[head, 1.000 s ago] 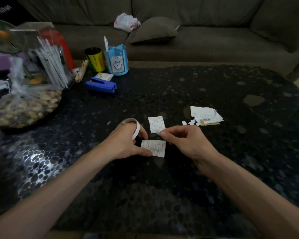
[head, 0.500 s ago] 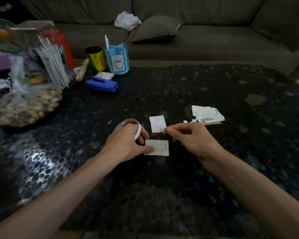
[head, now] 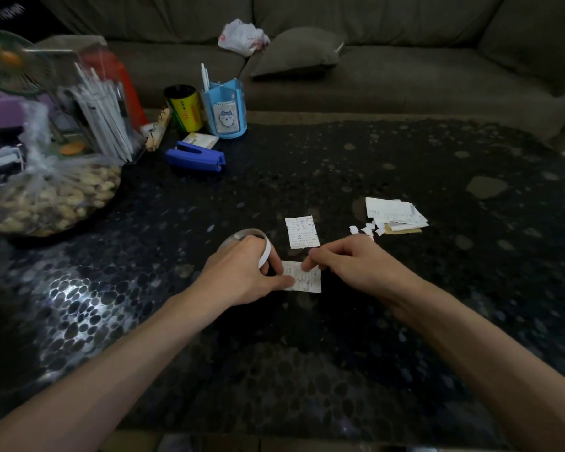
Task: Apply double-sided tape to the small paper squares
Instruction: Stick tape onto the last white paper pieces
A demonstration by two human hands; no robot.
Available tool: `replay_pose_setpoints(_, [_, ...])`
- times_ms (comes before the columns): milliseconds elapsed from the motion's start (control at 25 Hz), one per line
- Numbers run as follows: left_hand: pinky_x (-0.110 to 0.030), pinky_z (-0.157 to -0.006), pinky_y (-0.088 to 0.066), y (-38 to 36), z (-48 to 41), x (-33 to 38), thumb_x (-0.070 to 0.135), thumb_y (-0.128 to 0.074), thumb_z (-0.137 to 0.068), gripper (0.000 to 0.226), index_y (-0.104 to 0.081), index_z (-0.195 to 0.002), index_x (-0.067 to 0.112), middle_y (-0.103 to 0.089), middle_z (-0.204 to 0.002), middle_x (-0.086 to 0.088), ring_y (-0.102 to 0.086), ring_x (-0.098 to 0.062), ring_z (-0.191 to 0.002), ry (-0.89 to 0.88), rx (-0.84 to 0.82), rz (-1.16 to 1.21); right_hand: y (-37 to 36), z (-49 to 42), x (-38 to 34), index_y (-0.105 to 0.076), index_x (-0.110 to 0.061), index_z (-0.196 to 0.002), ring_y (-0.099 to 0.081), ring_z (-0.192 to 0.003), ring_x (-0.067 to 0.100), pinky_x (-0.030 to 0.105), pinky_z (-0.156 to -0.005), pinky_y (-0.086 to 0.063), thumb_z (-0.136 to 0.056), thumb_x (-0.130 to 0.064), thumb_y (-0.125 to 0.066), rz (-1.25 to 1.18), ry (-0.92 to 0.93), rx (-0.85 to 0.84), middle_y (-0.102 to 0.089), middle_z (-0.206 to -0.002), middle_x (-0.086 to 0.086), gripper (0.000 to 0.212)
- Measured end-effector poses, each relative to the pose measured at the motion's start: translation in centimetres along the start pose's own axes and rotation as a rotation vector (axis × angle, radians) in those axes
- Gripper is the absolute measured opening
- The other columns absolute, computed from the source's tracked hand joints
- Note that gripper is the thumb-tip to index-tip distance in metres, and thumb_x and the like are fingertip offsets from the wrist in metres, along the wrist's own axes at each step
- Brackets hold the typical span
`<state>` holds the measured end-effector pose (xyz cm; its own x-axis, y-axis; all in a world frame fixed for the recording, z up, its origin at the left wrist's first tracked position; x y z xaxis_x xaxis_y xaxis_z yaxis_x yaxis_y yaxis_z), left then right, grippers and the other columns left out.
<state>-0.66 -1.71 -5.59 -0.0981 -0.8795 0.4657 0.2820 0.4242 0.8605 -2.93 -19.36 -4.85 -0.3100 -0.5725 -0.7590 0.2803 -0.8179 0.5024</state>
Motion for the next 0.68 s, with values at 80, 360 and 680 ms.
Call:
replay_pose_setpoints(80, [-0.031, -0.069, -0.054, 0.11, -0.14, -0.22, 0.040, -0.083, -0.084, 0.012, -0.074, -0.086, 0.032, -0.067, -0.082, 0.010, -0.064, -0.005, -0.076, 0.008, -0.048, 0.093, -0.30, -0.02, -0.23, -0.084, -0.030, -0.092, -0.061, -0.094, 0.002, 0.022, -0.079, -0.045, -0.104, -0.040, -0.060, 0.036, 0.014, 0.011, -0.067, -0.103, -0.015, 0.029])
replay_pose_setpoints(360, [-0.023, -0.063, -0.046, 0.05, -0.43, -0.78, 0.025, -0.084, -0.085, 0.013, -0.075, -0.091, 0.032, -0.071, -0.078, 0.009, -0.065, -0.005, -0.069, 0.027, -0.112, 0.207, -0.66, -0.03, -0.40, -0.083, -0.028, -0.097, -0.050, -0.043, -0.005, 0.018, -0.057, -0.034, -0.106, -0.039, -0.059, 0.097, 0.047, 0.000, -0.060, -0.072, -0.012, 0.029])
replay_pose_setpoints(680, [-0.021, -0.062, -0.045, 0.05, -0.53, -0.64, 0.033, -0.088, -0.080, 0.018, -0.075, -0.091, 0.030, -0.069, -0.074, 0.008, -0.063, -0.003, -0.064, 0.007, -0.106, 0.239, -0.57, -0.44, 0.03, -0.085, -0.031, -0.094, -0.048, -0.040, -0.003, 0.015, -0.050, -0.035, -0.103, -0.039, -0.063, 0.143, 0.096, 0.036, -0.064, -0.065, -0.009, 0.025])
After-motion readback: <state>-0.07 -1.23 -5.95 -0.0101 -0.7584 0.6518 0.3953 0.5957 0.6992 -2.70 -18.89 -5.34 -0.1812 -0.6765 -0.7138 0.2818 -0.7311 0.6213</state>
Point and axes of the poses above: each hand's wrist, its own z-axis away from the middle knuckle, its own y-axis out of the back of the hand, x = y × z, the point moved 7 cm from there along -z, towards the middle knuckle
